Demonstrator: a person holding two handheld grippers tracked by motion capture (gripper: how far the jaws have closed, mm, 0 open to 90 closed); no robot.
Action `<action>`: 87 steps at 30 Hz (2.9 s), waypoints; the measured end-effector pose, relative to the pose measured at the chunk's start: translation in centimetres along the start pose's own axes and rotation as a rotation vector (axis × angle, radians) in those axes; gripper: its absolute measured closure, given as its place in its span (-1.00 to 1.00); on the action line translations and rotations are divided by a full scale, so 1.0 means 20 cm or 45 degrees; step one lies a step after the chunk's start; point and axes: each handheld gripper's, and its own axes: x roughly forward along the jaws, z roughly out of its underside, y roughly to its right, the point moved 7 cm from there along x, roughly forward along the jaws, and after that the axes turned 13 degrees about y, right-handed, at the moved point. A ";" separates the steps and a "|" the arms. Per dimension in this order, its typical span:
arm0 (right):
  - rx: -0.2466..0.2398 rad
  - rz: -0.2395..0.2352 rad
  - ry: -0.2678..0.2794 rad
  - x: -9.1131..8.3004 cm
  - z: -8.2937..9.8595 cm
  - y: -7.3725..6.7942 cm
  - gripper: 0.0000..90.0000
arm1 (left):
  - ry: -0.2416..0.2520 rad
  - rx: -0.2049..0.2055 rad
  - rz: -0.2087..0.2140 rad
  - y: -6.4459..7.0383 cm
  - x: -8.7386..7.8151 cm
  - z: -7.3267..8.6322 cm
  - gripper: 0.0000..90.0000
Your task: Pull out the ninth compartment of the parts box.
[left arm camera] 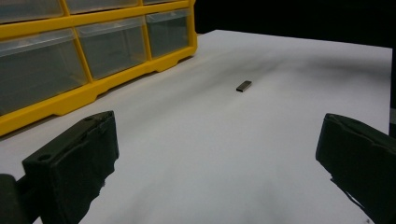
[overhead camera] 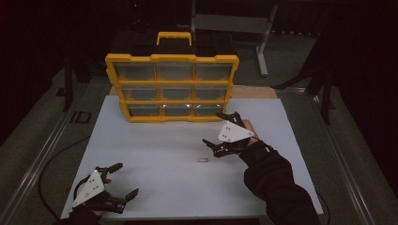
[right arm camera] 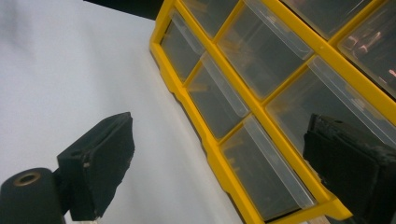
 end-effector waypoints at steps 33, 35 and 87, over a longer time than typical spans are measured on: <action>-0.323 -0.028 -0.129 0.31 0.14 0.02 -0.75 | 0.008 -0.006 0.002 0.00 0.00 0.00 -1.00; -0.348 -0.033 -0.135 0.33 0.14 0.01 -0.73 | 0.010 -0.006 0.003 0.00 -0.01 0.00 -1.00; -0.903 0.207 -0.615 0.60 0.32 0.07 0.04 | 0.027 -0.011 0.006 0.00 -0.01 -0.01 -1.00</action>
